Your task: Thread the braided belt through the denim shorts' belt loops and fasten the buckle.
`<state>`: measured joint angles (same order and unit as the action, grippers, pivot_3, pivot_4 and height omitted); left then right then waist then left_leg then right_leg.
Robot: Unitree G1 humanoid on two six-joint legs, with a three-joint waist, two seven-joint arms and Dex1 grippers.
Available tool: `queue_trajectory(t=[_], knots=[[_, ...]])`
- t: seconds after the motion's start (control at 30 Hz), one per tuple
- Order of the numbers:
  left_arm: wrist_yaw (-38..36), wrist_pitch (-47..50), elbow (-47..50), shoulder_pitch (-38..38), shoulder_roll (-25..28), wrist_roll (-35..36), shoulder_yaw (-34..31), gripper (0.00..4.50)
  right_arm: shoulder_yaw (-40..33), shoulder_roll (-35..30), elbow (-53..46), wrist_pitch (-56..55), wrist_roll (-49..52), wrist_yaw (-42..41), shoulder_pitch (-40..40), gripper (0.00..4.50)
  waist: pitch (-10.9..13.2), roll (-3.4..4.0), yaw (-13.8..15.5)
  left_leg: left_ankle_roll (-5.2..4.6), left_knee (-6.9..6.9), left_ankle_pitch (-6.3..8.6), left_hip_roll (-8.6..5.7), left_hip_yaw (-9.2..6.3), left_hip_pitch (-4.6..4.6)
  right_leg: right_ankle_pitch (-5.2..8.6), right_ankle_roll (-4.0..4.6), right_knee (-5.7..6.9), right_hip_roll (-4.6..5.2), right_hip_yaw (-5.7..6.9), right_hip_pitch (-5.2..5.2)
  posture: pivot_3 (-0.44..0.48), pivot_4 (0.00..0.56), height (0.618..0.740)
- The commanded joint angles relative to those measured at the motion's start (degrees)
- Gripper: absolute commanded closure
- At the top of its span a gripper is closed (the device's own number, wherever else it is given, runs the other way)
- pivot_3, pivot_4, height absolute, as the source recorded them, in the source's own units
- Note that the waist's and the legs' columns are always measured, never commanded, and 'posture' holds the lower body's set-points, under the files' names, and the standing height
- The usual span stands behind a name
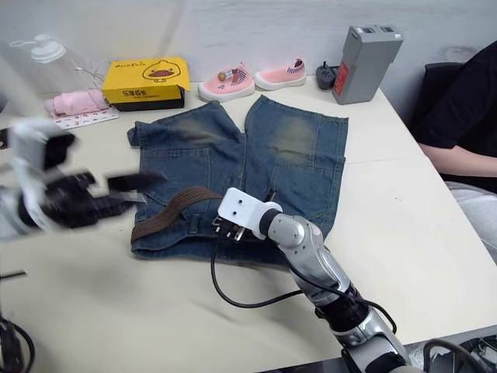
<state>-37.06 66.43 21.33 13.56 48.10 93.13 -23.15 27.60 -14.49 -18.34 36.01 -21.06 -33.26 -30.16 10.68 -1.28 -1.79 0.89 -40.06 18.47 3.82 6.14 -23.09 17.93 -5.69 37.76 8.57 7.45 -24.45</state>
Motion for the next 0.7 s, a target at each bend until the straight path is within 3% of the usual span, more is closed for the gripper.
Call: queue_trajectory(t=[0.03,0.1,0.27,0.33,0.43,0.47,0.53,0.7], knots=[[19.77,-10.23,5.62,-10.58,-2.37,19.12,0.37,0.02,0.77,-0.56,-3.62,2.33,-2.34,0.22,-0.91,4.50,-0.01,-0.01,-0.05,0.01,0.00,-0.01,-0.03,-0.01,0.01,0.00,0.00,0.00,-0.02,-0.01,0.00,0.000,0.150,0.698],[24.18,-14.12,7.13,-14.80,-7.04,19.87,0.98,0.02,0.56,-1.13,-4.00,2.73,-3.24,0.56,-1.23,4.50,-0.01,0.00,0.22,0.08,0.01,-0.05,-0.10,0.00,0.08,0.01,0.01,0.07,-0.06,-0.01,0.00,0.000,0.150,0.698],[34.24,-18.57,8.46,-18.76,-12.99,19.87,4.01,0.02,0.87,-2.11,-3.94,1.11,-4.60,1.46,-1.67,4.50,-0.05,-0.05,0.43,0.09,-0.01,-0.12,-0.24,0.01,0.09,0.01,0.02,0.11,-0.11,0.30,0.02,0.000,0.150,0.698],[43.20,-21.37,7.50,-17.88,-18.27,19.87,6.75,0.02,1.37,-2.84,-3.56,-0.80,-5.89,2.30,-1.69,4.50,-0.06,-0.05,0.45,0.08,-0.01,-0.12,-0.28,0.05,0.10,0.01,0.01,0.10,-0.10,0.32,0.01,0.000,0.150,0.698],[50.12,-23.19,7.73,-16.84,-23.47,19.87,7.70,0.02,1.48,-3.20,-3.33,-2.11,-6.79,2.80,-1.53,4.50,-0.12,-0.16,0.41,0.05,0.00,-0.10,-0.27,0.07,0.06,0.00,0.00,0.06,-0.11,0.32,0.00,0.000,0.150,0.698],[53.58,-25.15,8.12,-15.55,-28.90,19.87,8.44,0.02,1.95,-3.94,-3.10,-3.75,-8.22,3.51,-1.96,4.50,-0.12,-0.15,0.41,0.05,0.00,-0.10,-0.27,0.06,0.06,0.00,0.00,0.06,-0.13,0.34,0.00,0.000,0.150,0.698],[57.88,-26.49,8.86,-14.07,-35.12,19.87,9.91,0.02,2.61,-4.91,-2.68,-6.13,-10.40,4.38,-2.46,4.50,-0.16,-0.18,0.56,0.05,0.00,-0.10,-0.30,0.14,0.06,-0.01,-0.01,0.04,-0.11,0.31,-0.01,0.000,0.150,0.698],[67.19,-29.02,9.60,-11.14,-44.61,19.87,10.62,0.02,3.82,-5.29,-1.76,-9.54,-13.41,5.19,-1.99,4.50,-0.21,-0.27,0.60,0.05,-0.01,-0.11,-0.28,0.13,0.08,-0.01,-0.02,0.03,-0.14,0.33,0.02,0.000,0.150,0.698]])
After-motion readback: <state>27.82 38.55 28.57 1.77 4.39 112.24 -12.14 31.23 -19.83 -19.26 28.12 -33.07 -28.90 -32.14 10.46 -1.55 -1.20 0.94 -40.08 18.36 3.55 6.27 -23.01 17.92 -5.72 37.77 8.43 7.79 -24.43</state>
